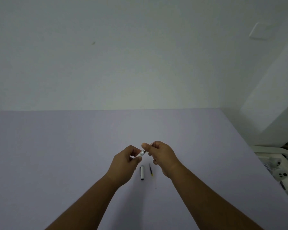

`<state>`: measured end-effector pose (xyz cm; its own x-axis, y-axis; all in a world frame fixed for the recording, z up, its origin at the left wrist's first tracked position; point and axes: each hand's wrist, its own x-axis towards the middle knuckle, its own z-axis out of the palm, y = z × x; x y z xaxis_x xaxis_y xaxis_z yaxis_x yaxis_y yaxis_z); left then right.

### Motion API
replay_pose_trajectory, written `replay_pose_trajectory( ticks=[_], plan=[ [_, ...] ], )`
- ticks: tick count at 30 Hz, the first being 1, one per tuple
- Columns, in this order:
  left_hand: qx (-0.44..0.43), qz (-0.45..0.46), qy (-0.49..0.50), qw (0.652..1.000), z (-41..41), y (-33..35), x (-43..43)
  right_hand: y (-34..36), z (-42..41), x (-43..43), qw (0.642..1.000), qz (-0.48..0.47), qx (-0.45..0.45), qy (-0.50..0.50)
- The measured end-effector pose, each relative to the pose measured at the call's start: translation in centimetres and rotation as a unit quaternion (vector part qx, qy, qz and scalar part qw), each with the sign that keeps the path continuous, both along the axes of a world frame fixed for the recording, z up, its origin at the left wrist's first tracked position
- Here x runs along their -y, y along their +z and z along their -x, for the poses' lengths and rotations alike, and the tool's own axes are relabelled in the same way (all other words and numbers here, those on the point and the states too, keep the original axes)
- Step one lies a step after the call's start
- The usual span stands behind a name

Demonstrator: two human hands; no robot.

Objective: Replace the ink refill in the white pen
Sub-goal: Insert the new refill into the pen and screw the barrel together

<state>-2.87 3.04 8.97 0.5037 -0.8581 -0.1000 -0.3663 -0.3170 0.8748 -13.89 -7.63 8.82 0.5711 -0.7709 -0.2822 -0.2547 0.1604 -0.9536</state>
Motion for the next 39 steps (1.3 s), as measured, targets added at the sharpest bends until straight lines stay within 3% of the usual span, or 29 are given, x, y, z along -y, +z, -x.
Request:
replay_pose_trajectory(
  ticks=[4, 9, 13, 17, 22, 26, 30, 35, 39],
  plan=[
    [-0.013, 0.0, 0.016, 1.0, 0.1, 0.1, 0.2, 0.2, 0.5, -0.1, 0.998, -0.011, 0.055, 0.013],
    [0.005, 0.008, 0.009, 1.0, 0.6, 0.4, 0.5, 0.3, 0.2, -0.2, 0.999, -0.034, 0.029, -0.019],
    [-0.006, 0.01, 0.018, 1.0, 0.5, 0.7, 0.6, 0.4, 0.2, -0.2, 0.995, -0.035, 0.088, 0.005],
    [0.015, 0.016, 0.004, 1.0, 0.7, 0.8, 0.7, 0.7, -0.1, -0.1, 0.999, -0.045, 0.022, -0.02],
    [0.01, 0.014, 0.012, 1.0, 0.2, 1.0, 0.8, 0.8, 0.2, 0.3, 0.996, -0.043, 0.082, -0.016],
    [0.022, 0.012, -0.007, 1.0, 0.4, 0.9, 0.9, 0.7, 0.2, 0.4, 0.998, -0.036, 0.022, -0.04],
    [0.015, 0.011, -0.001, 1.0, 0.1, 0.8, 1.0, 0.4, 0.5, 0.3, 0.995, -0.043, 0.081, -0.024],
    [0.019, 0.004, -0.013, 1.0, 0.1, 0.8, 1.0, 0.2, 0.4, 0.2, 0.998, -0.046, 0.028, -0.045],
    [0.013, 0.005, -0.005, 1.0, -0.3, 1.1, 1.0, 0.1, 0.4, 0.0, 0.99, -0.08, 0.114, -0.026]
  ],
)
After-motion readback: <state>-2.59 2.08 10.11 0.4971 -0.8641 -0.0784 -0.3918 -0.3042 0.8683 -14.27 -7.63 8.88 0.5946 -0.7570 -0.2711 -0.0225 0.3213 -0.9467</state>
